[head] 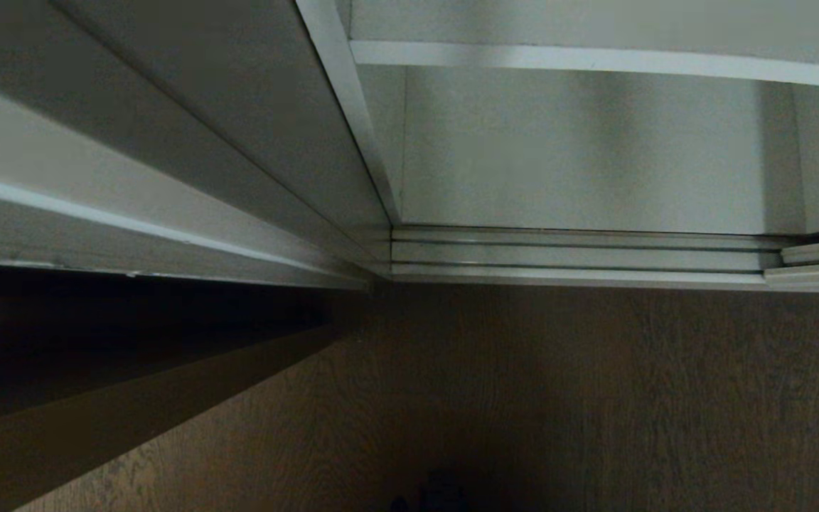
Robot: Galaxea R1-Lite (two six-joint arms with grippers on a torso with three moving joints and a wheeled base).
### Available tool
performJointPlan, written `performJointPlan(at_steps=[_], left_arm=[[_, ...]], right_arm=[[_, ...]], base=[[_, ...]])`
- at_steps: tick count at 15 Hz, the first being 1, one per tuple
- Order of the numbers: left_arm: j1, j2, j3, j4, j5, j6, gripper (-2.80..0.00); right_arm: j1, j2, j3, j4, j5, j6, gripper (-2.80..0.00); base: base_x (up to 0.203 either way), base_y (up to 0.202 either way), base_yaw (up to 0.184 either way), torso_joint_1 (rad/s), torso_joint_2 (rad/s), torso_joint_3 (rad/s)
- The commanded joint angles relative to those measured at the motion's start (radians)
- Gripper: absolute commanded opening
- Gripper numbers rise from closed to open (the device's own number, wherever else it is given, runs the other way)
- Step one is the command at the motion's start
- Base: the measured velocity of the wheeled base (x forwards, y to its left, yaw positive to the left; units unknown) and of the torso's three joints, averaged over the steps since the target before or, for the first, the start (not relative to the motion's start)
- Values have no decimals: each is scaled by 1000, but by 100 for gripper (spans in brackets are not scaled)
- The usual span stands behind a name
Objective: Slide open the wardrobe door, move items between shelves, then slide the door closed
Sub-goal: Place the bag on the higher shelf
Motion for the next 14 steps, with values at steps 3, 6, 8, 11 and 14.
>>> performJointPlan(at_steps=[3,6,8,11,14], left_arm=[[1,1,0,-1,-1,0,-280],[1,1,0,-1,1,0,-280],[1,0,0,-1,-1,0,-280],[1,0,0,-1,0,0,-280],[1,1,0,-1,1,0,-280]], right_arm=[[5,-141,125,150,66,13,0],[4,-179,123,241,93,32,0],[4,-201,128,250,92,41,0],[3,-238,150,250,85,39,0],[4,-289,206,250,84,38,0]], base=[[0,0,0,0,0,0],[0,0,0,0,0,0],[0,0,0,0,0,0],[0,0,0,0,0,0],[0,0,0,0,0,0]])
